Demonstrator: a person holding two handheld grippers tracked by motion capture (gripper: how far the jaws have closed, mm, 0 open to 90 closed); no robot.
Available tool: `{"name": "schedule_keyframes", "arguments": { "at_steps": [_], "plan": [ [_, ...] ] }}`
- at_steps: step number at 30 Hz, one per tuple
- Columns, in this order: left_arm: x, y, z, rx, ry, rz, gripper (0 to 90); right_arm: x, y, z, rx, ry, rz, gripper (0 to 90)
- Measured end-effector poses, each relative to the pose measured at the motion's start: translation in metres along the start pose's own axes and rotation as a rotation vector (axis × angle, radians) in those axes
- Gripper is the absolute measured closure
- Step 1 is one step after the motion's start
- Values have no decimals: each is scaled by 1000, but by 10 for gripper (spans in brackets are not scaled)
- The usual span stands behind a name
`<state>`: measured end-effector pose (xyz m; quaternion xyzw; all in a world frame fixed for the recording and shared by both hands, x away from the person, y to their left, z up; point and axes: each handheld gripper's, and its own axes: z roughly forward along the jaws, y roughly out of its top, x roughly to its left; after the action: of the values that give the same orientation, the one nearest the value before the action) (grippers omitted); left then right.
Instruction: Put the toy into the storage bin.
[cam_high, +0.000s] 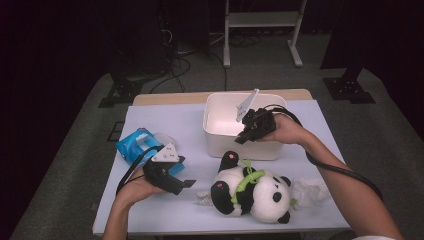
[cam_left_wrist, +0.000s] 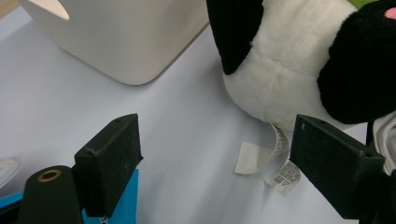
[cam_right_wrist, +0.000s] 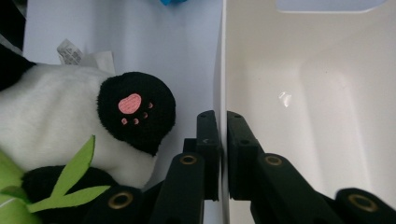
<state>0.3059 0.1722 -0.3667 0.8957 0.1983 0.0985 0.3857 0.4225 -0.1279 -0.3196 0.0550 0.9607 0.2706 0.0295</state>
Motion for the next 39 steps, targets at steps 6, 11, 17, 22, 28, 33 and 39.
{"name": "schedule_keyframes", "arguments": {
  "at_steps": [6, 11, 17, 22, 28, 33, 39],
  "plan": [
    [1, -1, 0, 3, 1, -2, 152, 0, -2, -1, -13, 23, -8, 868],
    [-1, -1, -1, 2, 3, -1, 152, 4, -1, -1, -7, 45, -21, 867],
    [-2, 0, 0, 7, 2, 5, 152, 5, -3, -2, -12, 45, -13, 854],
    [-2, 0, 0, 5, 2, 6, 152, 6, -6, -16, -41, 22, 38, 703],
    [-4, 1, 2, 8, -2, 9, 152, 12, -12, -31, -54, -1, 36, 664],
    [-4, 1, 3, 14, -1, 11, 152, 21, -16, -48, -79, -19, 36, 637],
    [-3, 0, 2, 8, 2, 4, 152, 36, -21, -60, -96, -37, 18, 600]
  ]
}}
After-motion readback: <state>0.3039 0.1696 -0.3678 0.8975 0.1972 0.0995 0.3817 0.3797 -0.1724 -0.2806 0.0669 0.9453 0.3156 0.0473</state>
